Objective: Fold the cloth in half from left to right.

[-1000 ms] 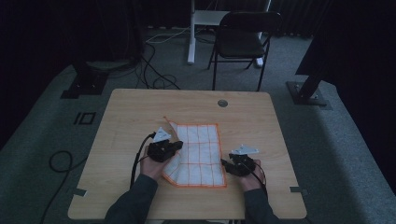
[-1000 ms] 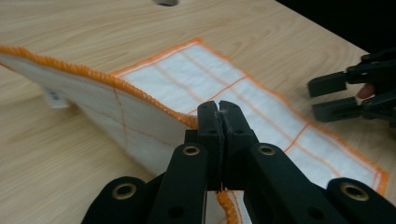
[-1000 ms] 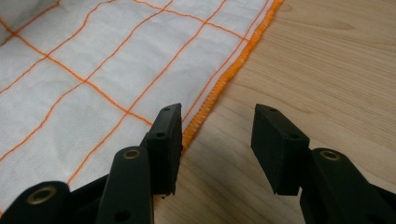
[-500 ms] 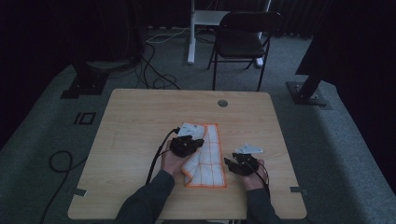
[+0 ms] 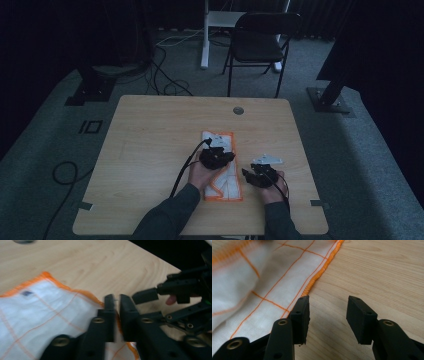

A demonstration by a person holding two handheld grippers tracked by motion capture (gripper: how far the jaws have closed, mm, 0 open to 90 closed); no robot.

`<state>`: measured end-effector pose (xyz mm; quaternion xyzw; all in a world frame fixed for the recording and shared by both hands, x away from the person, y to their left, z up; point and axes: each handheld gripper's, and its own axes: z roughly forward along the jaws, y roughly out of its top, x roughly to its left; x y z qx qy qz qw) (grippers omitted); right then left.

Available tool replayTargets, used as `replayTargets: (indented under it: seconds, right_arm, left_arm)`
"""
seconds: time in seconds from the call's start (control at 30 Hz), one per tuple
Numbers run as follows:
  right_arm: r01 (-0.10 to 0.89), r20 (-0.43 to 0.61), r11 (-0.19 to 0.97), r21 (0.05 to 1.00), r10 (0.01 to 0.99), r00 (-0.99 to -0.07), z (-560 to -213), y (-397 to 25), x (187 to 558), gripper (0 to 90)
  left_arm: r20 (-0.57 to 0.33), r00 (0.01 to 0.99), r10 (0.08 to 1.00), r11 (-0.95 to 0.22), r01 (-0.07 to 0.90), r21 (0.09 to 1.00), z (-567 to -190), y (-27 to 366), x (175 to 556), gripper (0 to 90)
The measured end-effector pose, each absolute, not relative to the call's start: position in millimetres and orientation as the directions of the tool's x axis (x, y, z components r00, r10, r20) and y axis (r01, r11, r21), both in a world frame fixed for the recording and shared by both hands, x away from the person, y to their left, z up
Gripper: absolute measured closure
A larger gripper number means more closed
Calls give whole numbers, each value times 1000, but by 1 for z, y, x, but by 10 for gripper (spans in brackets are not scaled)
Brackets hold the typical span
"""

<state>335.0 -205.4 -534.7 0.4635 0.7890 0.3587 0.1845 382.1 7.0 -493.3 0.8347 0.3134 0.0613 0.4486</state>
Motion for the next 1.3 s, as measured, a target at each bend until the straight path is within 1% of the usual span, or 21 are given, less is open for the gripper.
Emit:
replayTargets:
  seconds: [0.03, 0.1, 0.23, 0.33, 0.53, 0.9, 1.0, 1.13, 1.3]
  right_arm:
    - [599, 40, 314, 737, 864, -503, -535, -205, 335, 533]
    - [598, 42, 313, 738, 863, -503, -534, -205, 335, 533]
    - [592, 47, 309, 744, 860, -508, -533, -204, 334, 532]
    - [581, 44, 315, 750, 854, -519, -530, -199, 332, 531]
    - [553, 33, 326, 767, 840, -541, -523, -190, 329, 530]
    - [551, 36, 315, 773, 846, -533, -521, -194, 329, 530]
    - [550, 37, 310, 775, 848, -529, -521, -195, 329, 530]
    - [546, 33, 307, 779, 850, -526, -519, -196, 329, 530]
    - [542, 28, 310, 781, 850, -526, -519, -197, 330, 531]
  left_arm:
    - [-170, 795, 582, -406, 465, 787, -494, 8, 381, 761]
    - [-167, 794, 584, -408, 465, 786, -495, 10, 381, 738]
    - [-169, 764, 622, -375, 480, 793, -494, 33, 381, 722]
    - [-152, 741, 654, -374, 491, 787, -495, 50, 379, 709]
    - [-144, 729, 670, -385, 506, 771, -506, 69, 367, 700]
    - [-137, 753, 644, -440, 510, 740, -530, 59, 348, 689]
    - [-136, 775, 617, -455, 493, 742, -530, 52, 341, 684]
    - [-110, 815, 569, -493, 446, 747, -528, 41, 331, 677]
    - [-85, 818, 569, -514, 435, 739, -530, 41, 329, 669]
